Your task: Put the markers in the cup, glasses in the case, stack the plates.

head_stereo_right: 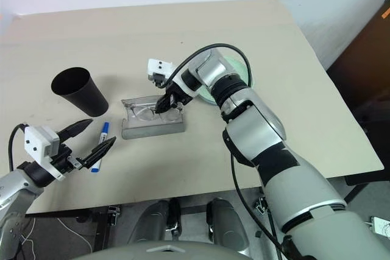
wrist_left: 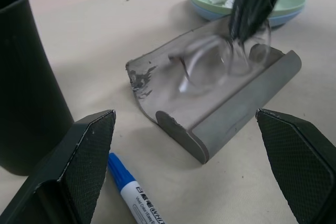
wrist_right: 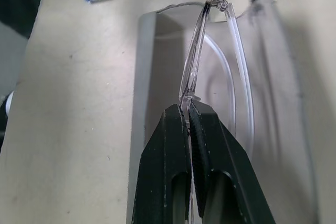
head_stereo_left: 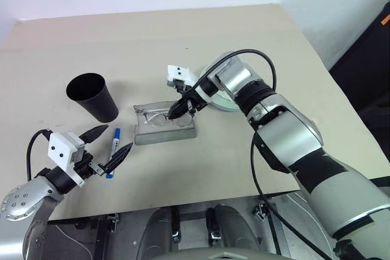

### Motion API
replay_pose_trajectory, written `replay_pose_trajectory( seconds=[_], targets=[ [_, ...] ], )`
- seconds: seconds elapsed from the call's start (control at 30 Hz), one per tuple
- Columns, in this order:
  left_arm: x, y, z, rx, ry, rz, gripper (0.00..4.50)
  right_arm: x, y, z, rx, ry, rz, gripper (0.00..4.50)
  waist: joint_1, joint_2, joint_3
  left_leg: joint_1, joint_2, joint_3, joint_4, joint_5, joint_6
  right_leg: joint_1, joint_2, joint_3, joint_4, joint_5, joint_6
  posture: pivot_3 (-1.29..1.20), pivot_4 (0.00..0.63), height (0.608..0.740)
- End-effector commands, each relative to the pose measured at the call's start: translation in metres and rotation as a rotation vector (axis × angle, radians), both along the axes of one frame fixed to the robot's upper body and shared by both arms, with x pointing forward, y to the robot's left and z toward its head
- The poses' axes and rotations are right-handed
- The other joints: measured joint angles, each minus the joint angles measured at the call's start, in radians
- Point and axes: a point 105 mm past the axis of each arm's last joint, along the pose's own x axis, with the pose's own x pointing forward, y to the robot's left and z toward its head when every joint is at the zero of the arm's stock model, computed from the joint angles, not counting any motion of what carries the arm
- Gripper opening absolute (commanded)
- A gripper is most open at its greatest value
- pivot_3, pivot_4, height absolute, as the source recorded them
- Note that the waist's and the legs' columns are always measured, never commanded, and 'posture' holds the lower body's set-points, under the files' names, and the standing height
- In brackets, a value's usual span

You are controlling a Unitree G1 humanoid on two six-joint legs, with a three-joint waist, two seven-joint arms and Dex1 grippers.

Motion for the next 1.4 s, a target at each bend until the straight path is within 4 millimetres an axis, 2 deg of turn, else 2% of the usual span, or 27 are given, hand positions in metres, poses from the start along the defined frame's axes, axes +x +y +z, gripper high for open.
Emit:
replay_pose_trajectory(
  seconds=[0.03, 0.37, 0.6, 0.83, 0.97, 1.23, 1.4],
  targets=[
    [-0.004, -0.002, 0.011, 0.009, -0.038, 0.002, 4.50, -0.006, 0.006, 0.005, -0.009, 0.010, 0.052, 0.02, 0.000, 0.000, 0.000, 0.000, 0.000, 0.000, 0.000, 0.000, 0.000, 0.000, 0.000, 0.000, 0.000, 0.000, 0.000, 0.00, 0.150, 0.715],
    [-0.004, -0.003, 0.011, 0.002, -0.037, 0.016, 4.50, -0.016, 0.009, -0.020, -0.080, 0.067, 0.081, 0.02, 0.000, 0.000, 0.000, 0.000, 0.000, 0.000, 0.000, 0.000, 0.000, 0.001, 0.000, -0.001, 0.000, 0.000, 0.000, 0.00, 0.150, 0.715],
    [-0.003, -0.004, 0.010, 0.000, -0.035, 0.014, 4.50, -0.012, 0.010, -0.025, -0.086, 0.052, 0.036, 0.02, -0.001, 0.000, 0.000, 0.001, 0.000, 0.000, 0.000, 0.000, -0.001, 0.001, -0.001, -0.001, 0.001, 0.000, 0.000, 0.00, 0.150, 0.715],
    [0.001, -0.006, 0.010, -0.002, -0.036, 0.004, 4.50, -0.010, 0.008, -0.020, -0.074, 0.050, 0.029, 0.02, -0.001, 0.000, 0.000, 0.001, 0.000, 0.000, 0.001, 0.000, -0.001, 0.002, -0.001, -0.002, 0.001, 0.000, 0.000, 0.00, 0.150, 0.715],
    [0.002, -0.007, 0.009, -0.003, -0.033, 0.000, 4.50, -0.010, 0.007, -0.017, -0.071, 0.050, 0.027, 1.00, 0.000, 0.000, 0.000, 0.001, 0.000, 0.000, 0.001, 0.000, -0.001, 0.002, -0.001, -0.002, 0.001, 0.000, 0.000, 0.00, 0.150, 0.715],
    [0.002, -0.007, 0.009, -0.002, -0.027, -0.003, 4.50, -0.009, 0.008, -0.007, -0.025, 0.046, 0.041, 3.59, -0.001, 0.000, 0.000, 0.001, 0.000, 0.000, 0.002, 0.000, -0.001, 0.002, -0.001, -0.002, 0.002, 0.000, 0.000, 0.00, 0.150, 0.715],
    [0.002, -0.004, 0.007, 0.012, -0.020, 0.001, 4.50, -0.009, 0.007, 0.005, 0.022, 0.063, 0.047, 3.59, 0.000, 0.000, 0.000, 0.001, 0.000, -0.001, 0.003, 0.000, -0.001, 0.002, -0.001, -0.002, 0.002, 0.000, 0.000, 0.00, 0.150, 0.715]
  ],
)
